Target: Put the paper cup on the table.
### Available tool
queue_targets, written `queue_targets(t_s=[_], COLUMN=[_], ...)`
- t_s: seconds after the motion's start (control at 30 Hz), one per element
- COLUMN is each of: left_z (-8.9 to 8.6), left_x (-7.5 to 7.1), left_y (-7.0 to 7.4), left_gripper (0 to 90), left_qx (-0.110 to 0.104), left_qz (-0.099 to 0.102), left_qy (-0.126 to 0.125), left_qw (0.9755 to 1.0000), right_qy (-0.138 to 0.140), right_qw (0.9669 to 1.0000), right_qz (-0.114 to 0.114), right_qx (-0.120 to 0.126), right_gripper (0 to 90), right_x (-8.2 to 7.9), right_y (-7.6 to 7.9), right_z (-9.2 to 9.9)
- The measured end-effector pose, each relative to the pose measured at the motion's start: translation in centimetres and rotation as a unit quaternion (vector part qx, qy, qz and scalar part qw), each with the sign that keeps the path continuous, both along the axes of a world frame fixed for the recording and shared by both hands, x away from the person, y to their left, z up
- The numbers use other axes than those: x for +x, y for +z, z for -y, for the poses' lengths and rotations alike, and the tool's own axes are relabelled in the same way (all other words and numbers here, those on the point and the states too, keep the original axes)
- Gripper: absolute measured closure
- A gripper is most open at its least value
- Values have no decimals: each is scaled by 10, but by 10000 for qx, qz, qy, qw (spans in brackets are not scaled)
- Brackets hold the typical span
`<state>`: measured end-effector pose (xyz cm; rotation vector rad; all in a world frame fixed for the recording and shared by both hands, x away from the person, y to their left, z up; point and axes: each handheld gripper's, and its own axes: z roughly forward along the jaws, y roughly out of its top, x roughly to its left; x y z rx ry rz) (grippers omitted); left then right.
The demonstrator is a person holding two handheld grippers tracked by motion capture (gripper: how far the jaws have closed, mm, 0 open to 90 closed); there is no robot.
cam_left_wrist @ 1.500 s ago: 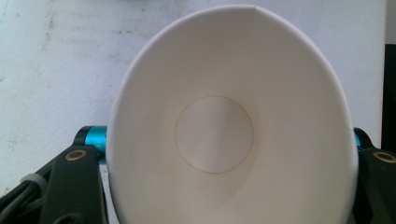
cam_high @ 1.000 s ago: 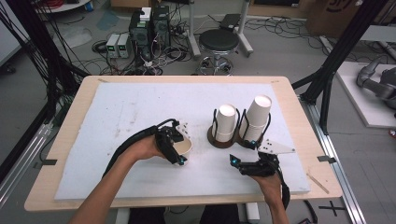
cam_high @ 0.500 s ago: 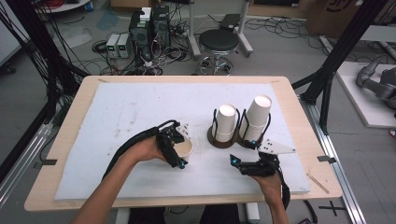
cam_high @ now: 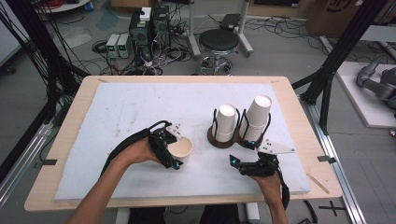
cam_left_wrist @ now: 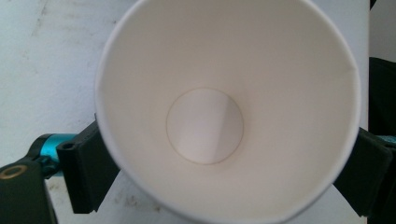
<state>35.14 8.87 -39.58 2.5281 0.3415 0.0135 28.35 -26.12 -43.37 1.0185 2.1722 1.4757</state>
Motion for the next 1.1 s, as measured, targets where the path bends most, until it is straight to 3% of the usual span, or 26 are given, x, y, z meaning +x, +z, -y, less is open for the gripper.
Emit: queue_targets(t_s=[0.33, 0.63, 0.77, 0.83, 1.03, 1.1], left_z=[-24, -56, -71, -78, -98, -105], left_x=[-13, -27, -31, -34, -41, -44], left_y=[-1, -8, -8, -9, -13, -15], left_gripper=[84, 84, 83, 83, 83, 84], left_qx=[-308, -693, -951, -1167, -1445, -1543], left_qz=[140, 263, 366, 406, 594, 670], left_qy=[123, 445, 695, 881, 1228, 1391], left_qw=[9994, 9963, 9924, 9884, 9801, 9759], right_qy=[-17, -83, -117, -160, -235, -265], right_qw=[10000, 9999, 9999, 9998, 9996, 9995], right_qz=[-26, -31, 27, 33, 20, 55], right_qx=[-50, -67, -111, -106, -135, -162], right_gripper=[150, 150, 151, 151, 150, 150], right_x=[0, 0, 0, 0, -2, -1], right_y=[-3, -5, -7, -7, -9, -10], right_z=[-1, -1, -2, -2, -2, -2])
